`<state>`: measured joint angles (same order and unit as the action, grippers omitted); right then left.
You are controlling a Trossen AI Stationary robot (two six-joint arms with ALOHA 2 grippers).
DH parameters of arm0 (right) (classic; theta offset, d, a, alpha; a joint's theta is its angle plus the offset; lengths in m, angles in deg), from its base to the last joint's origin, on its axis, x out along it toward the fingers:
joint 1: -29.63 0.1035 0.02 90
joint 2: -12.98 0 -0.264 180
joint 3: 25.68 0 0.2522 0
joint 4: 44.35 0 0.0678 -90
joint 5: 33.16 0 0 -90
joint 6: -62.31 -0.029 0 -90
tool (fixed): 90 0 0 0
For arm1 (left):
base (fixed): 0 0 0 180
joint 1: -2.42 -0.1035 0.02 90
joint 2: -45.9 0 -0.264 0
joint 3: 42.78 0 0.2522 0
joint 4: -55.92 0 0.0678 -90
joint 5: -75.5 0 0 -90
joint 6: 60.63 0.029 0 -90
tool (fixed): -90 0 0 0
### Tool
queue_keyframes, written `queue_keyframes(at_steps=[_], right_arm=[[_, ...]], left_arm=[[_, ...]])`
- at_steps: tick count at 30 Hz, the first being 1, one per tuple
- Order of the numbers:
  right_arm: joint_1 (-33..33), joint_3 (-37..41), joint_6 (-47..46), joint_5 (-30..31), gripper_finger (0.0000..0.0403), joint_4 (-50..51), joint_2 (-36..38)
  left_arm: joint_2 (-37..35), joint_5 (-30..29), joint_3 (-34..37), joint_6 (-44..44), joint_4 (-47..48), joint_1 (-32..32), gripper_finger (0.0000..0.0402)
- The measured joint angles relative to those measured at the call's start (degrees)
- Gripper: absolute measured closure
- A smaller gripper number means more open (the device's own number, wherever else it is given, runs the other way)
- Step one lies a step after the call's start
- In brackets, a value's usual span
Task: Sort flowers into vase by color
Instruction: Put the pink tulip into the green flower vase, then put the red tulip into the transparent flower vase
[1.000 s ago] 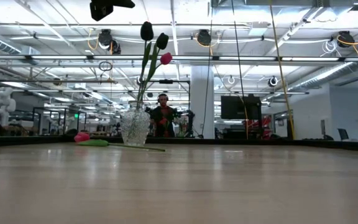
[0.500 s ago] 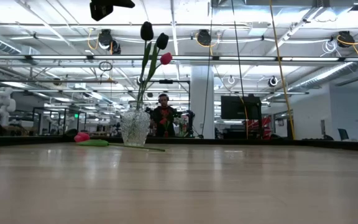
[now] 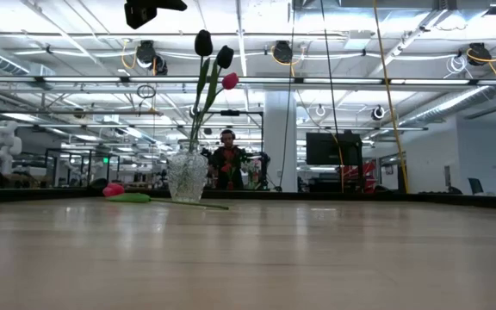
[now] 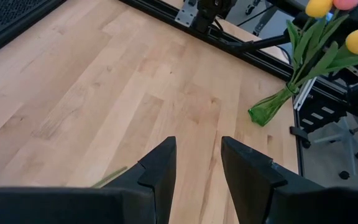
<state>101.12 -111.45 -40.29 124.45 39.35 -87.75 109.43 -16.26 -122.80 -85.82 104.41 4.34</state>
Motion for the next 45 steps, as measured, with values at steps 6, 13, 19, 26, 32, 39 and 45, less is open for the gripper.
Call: queue_keyframes(at_steps=[6,13,19,26,32,39,45], right_arm=[[0.0,-5.4,0.0,-2.2,0.0323,6.2,0.0],[0.0,-16.0,-1.7,-13.0,0.0322,19.4,0.0],[-0.7,-22.4,1.3,-19.8,0.0331,19.9,2.8],[-0.7,-25.9,0.0,-22.7,0.0333,20.0,8.7],[-3.9,-25.9,3.9,-10.2,0.0359,19.4,16.4],[-14.3,-25.9,33.0,-7.4,0.0400,3.3,25.7],[-33.1,-25.9,62.7,-23.4,0.0402,-16.9,27.5]], left_arm=[[0.0,0.0,0.0,0.0,0.0,0.0,0.0268],[0.0,0.0,0.0,0.0,0.0,0.0,0.0268],[0.0,0.0,0.0,0.1,0.0,0.0,0.0268],[0.0,0.0,0.0,0.0,0.0,0.0,0.0268],[0.0,0.0,0.0,0.0,0.0,0.0,0.0268],[0.0,-0.5,0.0,-0.9,0.0,0.0,0.0268],[0.0,-0.7,0.0,2.2,0.4,0.0,0.0268]])
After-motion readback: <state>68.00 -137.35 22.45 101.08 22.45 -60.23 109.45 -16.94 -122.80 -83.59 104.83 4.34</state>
